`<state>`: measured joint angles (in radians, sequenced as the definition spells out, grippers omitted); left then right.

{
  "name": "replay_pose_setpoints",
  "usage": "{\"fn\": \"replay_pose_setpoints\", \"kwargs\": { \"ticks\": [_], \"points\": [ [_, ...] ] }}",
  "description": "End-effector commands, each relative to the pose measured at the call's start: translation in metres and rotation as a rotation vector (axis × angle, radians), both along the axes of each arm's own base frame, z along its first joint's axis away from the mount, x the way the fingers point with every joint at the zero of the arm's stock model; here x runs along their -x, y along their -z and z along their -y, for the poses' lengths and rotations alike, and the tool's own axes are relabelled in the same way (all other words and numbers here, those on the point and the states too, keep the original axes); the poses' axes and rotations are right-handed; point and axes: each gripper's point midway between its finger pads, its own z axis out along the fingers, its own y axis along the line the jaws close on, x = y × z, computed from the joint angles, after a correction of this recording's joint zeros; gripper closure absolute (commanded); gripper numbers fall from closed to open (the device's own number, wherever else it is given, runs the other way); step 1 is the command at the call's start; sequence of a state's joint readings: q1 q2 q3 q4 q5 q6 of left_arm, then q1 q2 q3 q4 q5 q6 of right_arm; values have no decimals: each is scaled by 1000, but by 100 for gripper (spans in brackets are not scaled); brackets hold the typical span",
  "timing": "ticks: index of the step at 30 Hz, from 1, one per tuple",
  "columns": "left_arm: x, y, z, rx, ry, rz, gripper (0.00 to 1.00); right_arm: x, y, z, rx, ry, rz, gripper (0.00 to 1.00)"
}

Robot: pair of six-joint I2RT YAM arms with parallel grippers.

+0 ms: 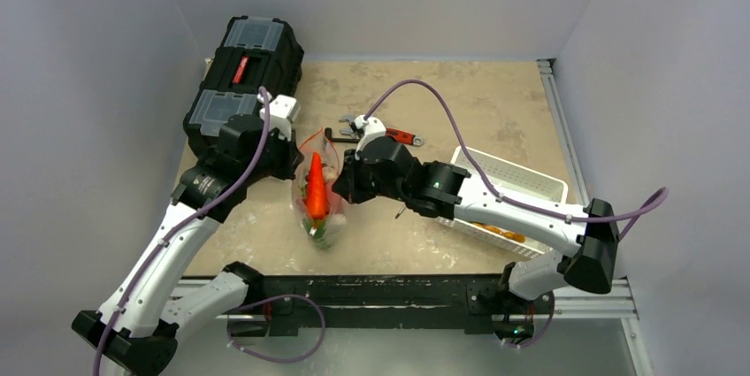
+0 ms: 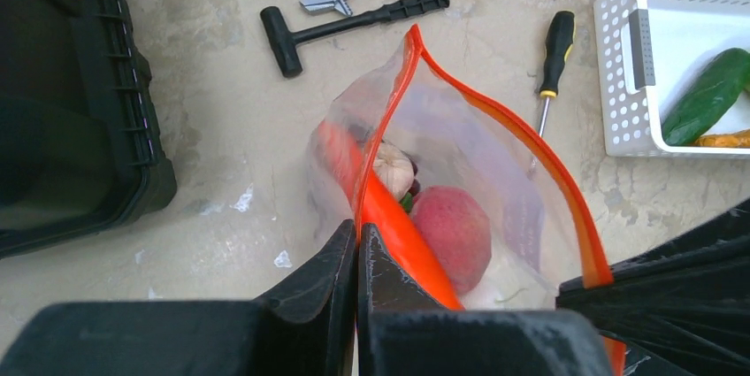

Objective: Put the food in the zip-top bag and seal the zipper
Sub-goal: Adjust the zipper food storage bag at the center of the board.

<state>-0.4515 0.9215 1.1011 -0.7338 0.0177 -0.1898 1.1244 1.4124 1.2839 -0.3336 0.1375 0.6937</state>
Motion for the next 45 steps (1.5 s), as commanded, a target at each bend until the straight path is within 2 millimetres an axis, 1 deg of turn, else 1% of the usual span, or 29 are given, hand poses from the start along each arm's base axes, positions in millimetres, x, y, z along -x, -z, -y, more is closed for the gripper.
{"fn": "replay_pose_setpoints", "kwargs": {
  "ticks": [1, 4, 6, 7, 9, 11, 12, 16, 17, 18, 19, 21, 22, 24, 25, 27, 28, 30, 31, 33, 34, 35, 36, 37, 39, 41, 43, 44, 45],
  "points": [
    [-2, -36, 3, 65, 20, 137, 100, -1, -33, -3, -56, -46, 80, 100],
    [1, -43, 0, 79, 14, 172, 100, 0, -58, 0, -97, -60, 128, 100],
    [0, -44, -1, 82, 5, 186, 100, 3, -72, 2, -129, -68, 151, 100],
    [-1, -42, -1, 76, 0, 179, 100, 3, -77, 3, -142, -67, 161, 100],
    [-4, -36, -2, 58, -9, 148, 100, 3, -80, 6, -156, -59, 171, 100],
    [-9, -25, 0, 35, -11, 98, 100, 2, -73, 6, -150, -53, 166, 100],
    [-11, -17, 2, 17, -9, 60, 100, 1, -65, 5, -139, -52, 156, 100],
    [-16, 12, 3, -69, -14, -119, 100, -3, -21, -2, -53, -49, 108, 100],
    [-16, 14, 3, -77, -14, -135, 100, -5, -11, -3, -23, -45, 99, 100],
    [-16, 12, 6, -67, -3, -130, 100, -7, -4, -3, 1, -39, 95, 100],
    [-11, 3, 11, -26, 29, -92, 100, -9, -1, -2, 18, -30, 94, 100],
    [-7, -18, 17, 50, 68, 23, 100, -10, -9, 0, 19, -30, 109, 100],
    [-3, -30, 17, 80, 78, 86, 100, -10, -16, 0, 9, -30, 120, 100],
    [3, -43, 13, 114, 76, 177, 100, -12, -36, 5, -14, -19, 154, 100],
    [3, -46, 9, 116, 60, 205, 100, -13, -45, 7, -21, -11, 171, 100],
    [1, -44, 3, 98, 25, 209, 100, -12, -63, 10, -53, -8, 194, 99],
    [-2, -40, 0, 79, 7, 187, 100, -10, -71, 10, -75, -17, 200, 99],
    [-7, -29, -1, 38, -12, 116, 100, -4, -81, 7, -119, -48, 201, 98],
    [-8, -24, -1, 23, -13, 83, 100, -2, -83, 8, -131, -52, 200, 98],
    [-12, -12, 1, 1, -13, 32, 100, -2, -75, 8, -134, -49, 196, 96],
    [-14, -7, 2, -10, -14, 11, 100, -4, -67, 7, -122, -44, 193, 95],
    [-16, 2, 3, -29, -13, -31, 100, -5, -57, 7, -100, -36, 186, 94],
    [-18, 7, -3, -63, -43, -61, 100, -7, -46, 7, -78, -29, 176, 94],
    [-18, 11, -3, -76, -49, -83, 100, -8, -36, 6, -54, -27, 166, 94],
    [-18, 12, -2, -77, -46, -98, 100, -11, -14, 7, 2, -15, 145, 94],
    [-16, 2, 2, -45, -24, -59, 100, -14, 1, 10, 55, -2, 134, 94],
    [-12, -8, 6, 6, 6, 7, 100, -18, 0, 15, 83, 22, 143, 94],
    [-12, -11, 5, 17, 4, 32, 100, -22, -6, 17, 90, 34, 171, 93],
    [-11, -15, 3, 22, -3, 54, 100, -21, -15, 17, 79, 26, 187, 91]
  ]
}}
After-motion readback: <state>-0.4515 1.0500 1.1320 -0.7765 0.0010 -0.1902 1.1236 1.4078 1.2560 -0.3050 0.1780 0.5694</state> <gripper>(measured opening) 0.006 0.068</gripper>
